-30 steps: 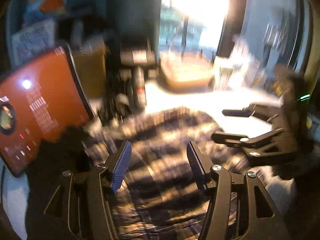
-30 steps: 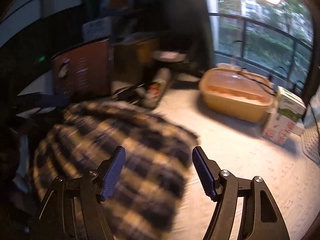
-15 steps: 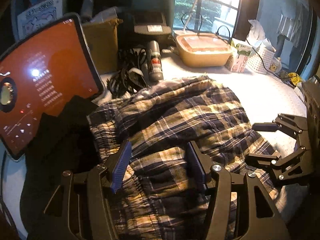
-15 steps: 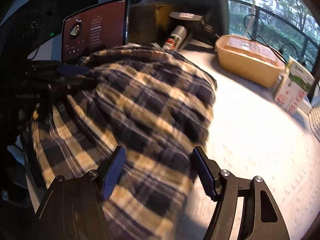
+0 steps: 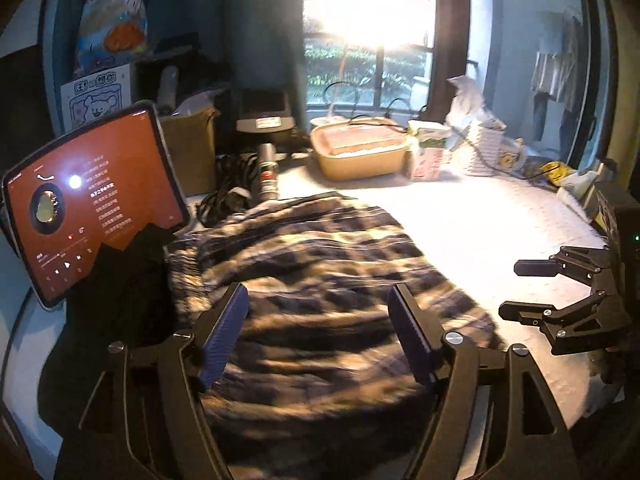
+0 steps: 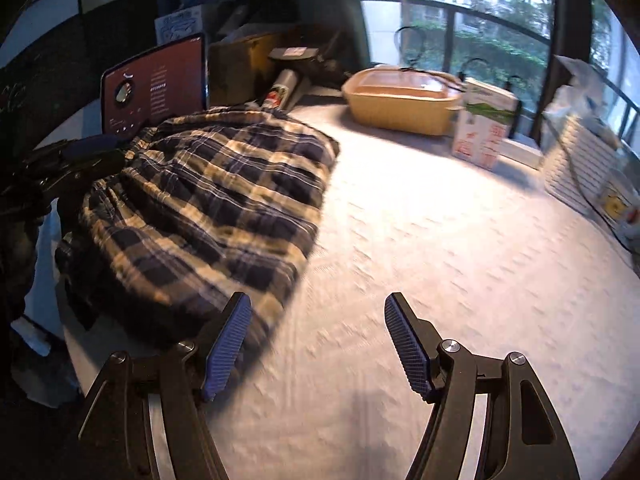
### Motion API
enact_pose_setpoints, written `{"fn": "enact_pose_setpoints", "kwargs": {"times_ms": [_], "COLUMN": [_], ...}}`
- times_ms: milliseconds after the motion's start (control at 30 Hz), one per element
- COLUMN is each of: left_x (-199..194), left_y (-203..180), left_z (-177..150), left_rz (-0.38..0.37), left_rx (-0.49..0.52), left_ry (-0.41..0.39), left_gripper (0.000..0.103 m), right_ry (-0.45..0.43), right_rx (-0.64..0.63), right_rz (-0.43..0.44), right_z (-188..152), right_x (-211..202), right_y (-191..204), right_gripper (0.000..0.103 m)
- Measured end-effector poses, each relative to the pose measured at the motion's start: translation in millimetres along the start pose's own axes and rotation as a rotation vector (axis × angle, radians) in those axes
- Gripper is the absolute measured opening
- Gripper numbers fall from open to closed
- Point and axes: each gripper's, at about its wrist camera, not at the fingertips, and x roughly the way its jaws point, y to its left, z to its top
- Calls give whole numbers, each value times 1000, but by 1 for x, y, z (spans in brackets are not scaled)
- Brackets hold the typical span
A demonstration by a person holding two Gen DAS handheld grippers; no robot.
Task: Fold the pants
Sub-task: 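Lower the pants beside the tablet and release with both grippers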
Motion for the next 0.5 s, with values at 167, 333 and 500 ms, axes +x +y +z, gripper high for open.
{"fn": "enact_pose_setpoints", "kwargs": {"times_ms": [167, 333, 500], "left_x": [-11, -22, -33], "left_y": [-25, -55, -84], "left_z": [-11, -22, -27], "left_rz": [-29, -62, -83], "left_rx": [-15, -10, 20], "left_ry": [-14, -27, -35], "left_gripper": [74, 74, 74], "right_ry": [-21, -51, -92], "right_rx": [26, 59, 99], "right_rz": [-38, -82, -121], "right_z": [-21, -45, -63], "right_x": [-28, -57, -83], "right_y": [-4, -10, -15], "right_gripper": [71, 71, 72]}}
